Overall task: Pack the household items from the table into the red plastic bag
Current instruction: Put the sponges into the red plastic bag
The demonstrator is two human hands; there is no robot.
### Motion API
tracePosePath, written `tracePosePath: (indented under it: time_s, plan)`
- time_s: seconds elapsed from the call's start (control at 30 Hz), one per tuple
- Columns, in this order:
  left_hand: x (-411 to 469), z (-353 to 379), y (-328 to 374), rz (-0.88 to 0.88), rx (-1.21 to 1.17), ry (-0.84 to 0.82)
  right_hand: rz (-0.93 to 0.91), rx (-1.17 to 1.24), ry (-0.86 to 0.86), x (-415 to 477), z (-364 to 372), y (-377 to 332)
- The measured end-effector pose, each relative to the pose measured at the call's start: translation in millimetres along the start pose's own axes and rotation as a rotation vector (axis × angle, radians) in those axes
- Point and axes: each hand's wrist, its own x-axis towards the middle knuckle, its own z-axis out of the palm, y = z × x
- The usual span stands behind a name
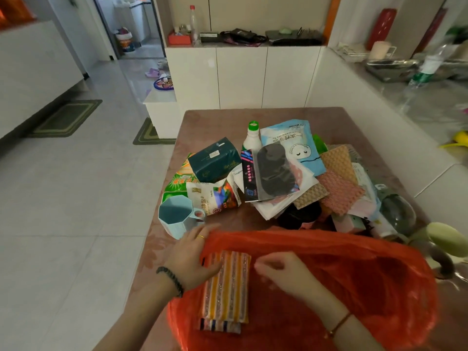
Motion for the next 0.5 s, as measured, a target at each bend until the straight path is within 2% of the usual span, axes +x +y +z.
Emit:
tracePosePath:
  time_s: [0.03, 0.1, 0.17, 0.2, 0.27, 0.33, 0.43, 0.5]
  plan:
    - [6, -4, 12, 0.080, -0.036, 0.060, -0.033, 0.085, 0.117, 0, -22, -5]
    - [22, -3, 41, 0.175, -0.192, 0.126, -0.108, 0.126, 0.504, 8, -66, -13]
    - [43, 7, 69, 0.184, -0.412, 0.095, -0.105, 0.078, 0.855, 23, -106, -13]
    - [53, 14, 82, 0.178, -0.512, 0.058, -0.083, 0.100, 0.954, 31, -122, -11]
    - [73, 29, 106, 0.116, -0.669, -0.035, 0.021, 0.181, 0.982, 50, -142, 3]
    - [88, 45, 127, 0.023, -0.832, -0.106, 0.143, 0.243, 0.890, 67, -151, 18]
    - [101, 62, 152, -0.117, -1.002, -0.166, 0.145, 0.396, 0.777, 72, -158, 25]
    - [106, 68, 164, -0.200, -1.170, -0.211, 0.111, 0.466, 0.849, 60, -164, 22]
